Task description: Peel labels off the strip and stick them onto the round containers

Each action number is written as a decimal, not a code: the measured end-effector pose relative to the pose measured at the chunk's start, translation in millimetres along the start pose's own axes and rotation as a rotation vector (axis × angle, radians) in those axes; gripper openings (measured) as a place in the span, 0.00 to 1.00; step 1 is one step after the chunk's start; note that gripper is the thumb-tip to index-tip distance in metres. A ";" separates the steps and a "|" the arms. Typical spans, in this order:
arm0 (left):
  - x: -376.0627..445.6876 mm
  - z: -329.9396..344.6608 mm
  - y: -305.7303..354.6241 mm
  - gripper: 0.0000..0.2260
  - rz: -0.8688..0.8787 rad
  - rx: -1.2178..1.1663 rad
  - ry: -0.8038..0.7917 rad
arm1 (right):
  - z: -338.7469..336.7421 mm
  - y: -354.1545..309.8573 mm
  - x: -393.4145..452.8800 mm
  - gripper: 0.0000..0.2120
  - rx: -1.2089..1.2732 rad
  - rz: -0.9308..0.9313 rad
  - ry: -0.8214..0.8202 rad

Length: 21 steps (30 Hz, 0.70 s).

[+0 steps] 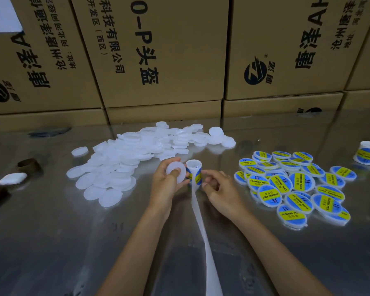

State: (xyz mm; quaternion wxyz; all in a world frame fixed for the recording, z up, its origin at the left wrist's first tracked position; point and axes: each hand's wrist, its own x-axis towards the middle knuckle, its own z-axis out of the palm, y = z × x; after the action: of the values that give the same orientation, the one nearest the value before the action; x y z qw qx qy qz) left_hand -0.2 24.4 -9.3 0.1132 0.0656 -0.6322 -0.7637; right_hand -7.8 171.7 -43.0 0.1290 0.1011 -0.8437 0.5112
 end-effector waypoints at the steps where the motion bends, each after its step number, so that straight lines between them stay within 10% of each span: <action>1: -1.3 1.2 -0.7 0.14 0.004 -0.011 0.026 | 0.3 0.1 -1.3 0.15 -0.018 -0.018 0.001; 6: -2.9 3.9 -2.8 0.09 -0.133 -0.055 0.149 | 2.2 4.2 -1.6 0.12 -0.055 -0.092 -0.015; 21: -6.6 -3.2 -3.1 0.16 -0.118 0.309 -0.220 | 1.1 12.7 2.7 0.17 0.114 0.086 0.064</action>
State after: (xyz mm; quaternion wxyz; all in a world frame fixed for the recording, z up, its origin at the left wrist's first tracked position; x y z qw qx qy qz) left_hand 6.6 23.6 -13.2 -0.0128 0.0353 -0.7455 -0.6655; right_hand -14.3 176.4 -53.2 0.1279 0.0555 -0.8121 0.5667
